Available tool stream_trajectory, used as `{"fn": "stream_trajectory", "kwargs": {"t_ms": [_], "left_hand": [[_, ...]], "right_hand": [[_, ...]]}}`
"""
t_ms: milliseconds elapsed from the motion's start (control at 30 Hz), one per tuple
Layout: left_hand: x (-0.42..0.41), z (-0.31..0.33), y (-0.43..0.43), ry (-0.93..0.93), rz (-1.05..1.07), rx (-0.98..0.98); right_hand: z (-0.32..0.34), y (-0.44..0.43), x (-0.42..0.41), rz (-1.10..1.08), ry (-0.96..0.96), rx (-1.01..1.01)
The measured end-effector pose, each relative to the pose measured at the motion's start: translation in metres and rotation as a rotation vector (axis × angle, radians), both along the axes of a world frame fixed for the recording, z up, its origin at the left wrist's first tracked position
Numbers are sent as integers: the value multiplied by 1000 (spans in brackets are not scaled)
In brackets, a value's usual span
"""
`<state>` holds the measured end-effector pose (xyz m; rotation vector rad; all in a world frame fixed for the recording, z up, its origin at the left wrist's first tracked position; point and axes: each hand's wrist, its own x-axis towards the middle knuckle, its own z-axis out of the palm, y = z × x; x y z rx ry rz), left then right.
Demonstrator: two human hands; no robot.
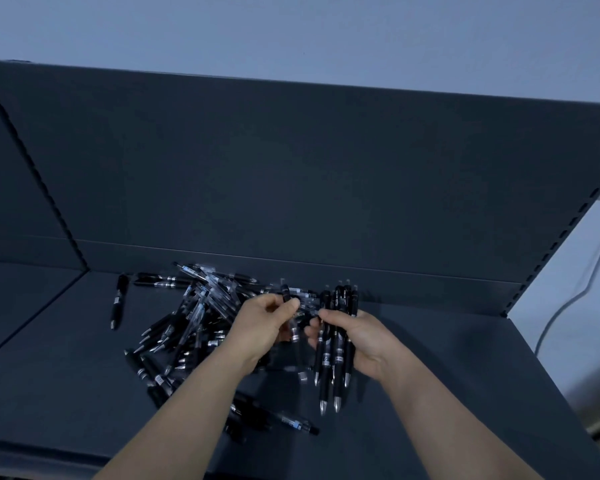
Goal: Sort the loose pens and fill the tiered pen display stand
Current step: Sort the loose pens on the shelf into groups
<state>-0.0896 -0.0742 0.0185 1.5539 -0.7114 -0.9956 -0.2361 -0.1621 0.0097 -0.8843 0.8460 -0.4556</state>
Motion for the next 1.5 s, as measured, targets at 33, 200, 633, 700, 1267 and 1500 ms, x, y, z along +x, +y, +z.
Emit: {"fn": "stream_trajectory", "kwargs": {"t_ms": [33,200,633,700,1267,1500], "left_hand": [[-5,-3,1,41,3,25],[-30,-5,2,108,-58,115],[-29,-18,22,117,-323,86],[-23,-17,29,112,-316,80],[137,5,167,94,-64,31],[250,9,250,57,-15,33]], "right_hand": [[0,0,1,-33,-29,29],[-2,0,3,-101,-29,38],[-5,20,16,-1,112,-99],[-3,27,22,12,107,-118],[19,150,193,176,26,-200],[21,234,310,289,30,-127]]}}
